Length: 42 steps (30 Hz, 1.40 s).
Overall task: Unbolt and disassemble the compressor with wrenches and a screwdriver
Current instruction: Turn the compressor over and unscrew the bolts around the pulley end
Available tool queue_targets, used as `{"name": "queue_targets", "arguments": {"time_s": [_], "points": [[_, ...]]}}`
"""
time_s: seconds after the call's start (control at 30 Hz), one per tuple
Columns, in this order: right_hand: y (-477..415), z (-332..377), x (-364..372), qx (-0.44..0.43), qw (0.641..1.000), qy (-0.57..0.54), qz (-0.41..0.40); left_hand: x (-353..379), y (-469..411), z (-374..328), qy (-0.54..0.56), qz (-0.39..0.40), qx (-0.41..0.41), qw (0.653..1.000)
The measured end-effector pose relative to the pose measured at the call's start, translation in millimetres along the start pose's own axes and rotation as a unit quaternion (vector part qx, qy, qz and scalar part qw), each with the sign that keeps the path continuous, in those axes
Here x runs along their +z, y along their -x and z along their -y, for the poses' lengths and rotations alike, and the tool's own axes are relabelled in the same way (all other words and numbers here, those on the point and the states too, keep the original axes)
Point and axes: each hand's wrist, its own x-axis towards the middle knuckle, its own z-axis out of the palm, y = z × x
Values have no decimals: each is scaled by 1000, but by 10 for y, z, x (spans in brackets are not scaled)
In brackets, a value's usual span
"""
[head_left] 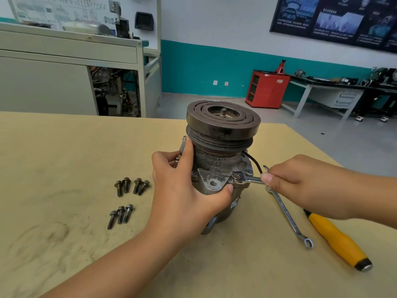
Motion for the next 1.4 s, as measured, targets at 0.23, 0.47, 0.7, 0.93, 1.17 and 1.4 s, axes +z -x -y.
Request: {"name": "queue_targets", "arguments": {"time_s": [0.23, 0.47, 0.7, 0.93, 1.17, 1.4], "points": [[-18, -164, 97, -69, 997, 36, -25, 3, -6, -9, -13, -8, -1, 1000], [-155, -278, 86, -130, 986, 102, -31, -11, -16, -18, -5, -2, -12, 1000], [-288, -285, -63, -240, 950, 171, -99, -42, -24, -15, 15, 23, -10, 1000], [-459, -306, -134, -302, 934, 139, -133, -65, -18, -36, 16, 33, -10, 999], [-429, -292, -74, -298, 939, 112, -131, -59, -14, -42, 10, 27, -12, 1000], [36, -330, -59, -54, 968, 79, -232, 3, 11, 2, 3, -1, -16, 1000]]}}
